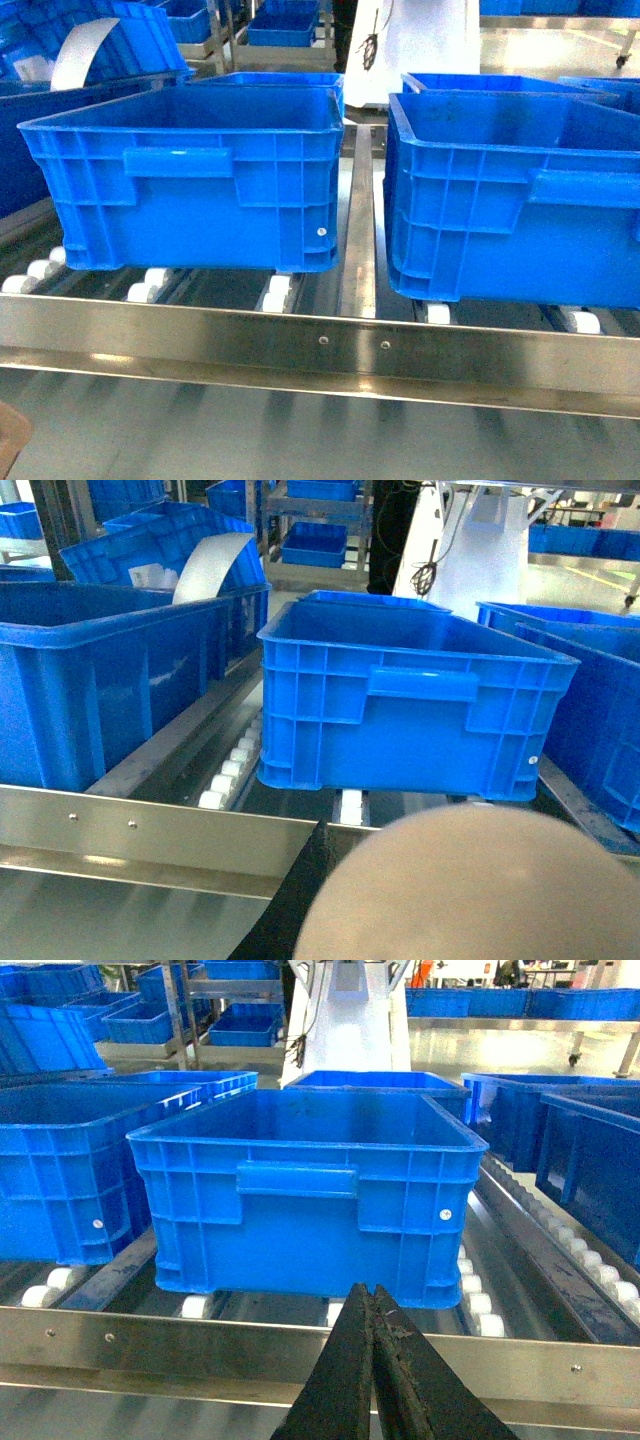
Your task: Place part in tray to right shelf
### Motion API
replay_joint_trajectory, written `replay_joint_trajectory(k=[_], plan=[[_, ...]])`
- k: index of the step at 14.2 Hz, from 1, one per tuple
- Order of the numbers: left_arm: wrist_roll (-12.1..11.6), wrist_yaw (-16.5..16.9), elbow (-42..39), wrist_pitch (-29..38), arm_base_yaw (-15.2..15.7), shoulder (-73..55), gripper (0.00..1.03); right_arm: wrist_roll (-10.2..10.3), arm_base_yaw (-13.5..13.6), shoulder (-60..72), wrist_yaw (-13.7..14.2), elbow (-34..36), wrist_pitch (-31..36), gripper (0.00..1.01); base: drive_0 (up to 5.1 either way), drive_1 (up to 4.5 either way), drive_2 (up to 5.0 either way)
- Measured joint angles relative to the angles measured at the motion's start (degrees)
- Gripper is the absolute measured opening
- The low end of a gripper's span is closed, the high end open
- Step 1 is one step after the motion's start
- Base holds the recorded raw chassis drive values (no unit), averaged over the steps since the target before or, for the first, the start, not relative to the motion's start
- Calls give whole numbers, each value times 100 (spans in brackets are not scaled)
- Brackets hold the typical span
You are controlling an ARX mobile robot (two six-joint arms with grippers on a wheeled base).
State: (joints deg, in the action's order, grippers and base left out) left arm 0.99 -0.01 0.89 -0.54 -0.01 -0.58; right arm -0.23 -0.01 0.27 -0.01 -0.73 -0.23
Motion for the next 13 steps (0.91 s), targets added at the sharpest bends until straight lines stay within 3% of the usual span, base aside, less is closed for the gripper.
replay_joint_trajectory(k=[4, 10, 11, 13], plan=[[0, -2, 0, 0, 0, 0, 12, 0, 0, 0, 0, 0, 0, 5, 0, 0, 0], [-2, -2, 0, 0, 0, 0, 12, 0, 0, 0, 0, 0, 0, 91, 0, 0, 0], [0, -2, 0, 0, 0, 0, 12, 4, 0, 0, 0, 0, 0, 100, 0, 0, 0], [0, -2, 0, 0, 0, 0, 12, 4, 0, 0, 0, 0, 0, 98, 0, 0, 0]])
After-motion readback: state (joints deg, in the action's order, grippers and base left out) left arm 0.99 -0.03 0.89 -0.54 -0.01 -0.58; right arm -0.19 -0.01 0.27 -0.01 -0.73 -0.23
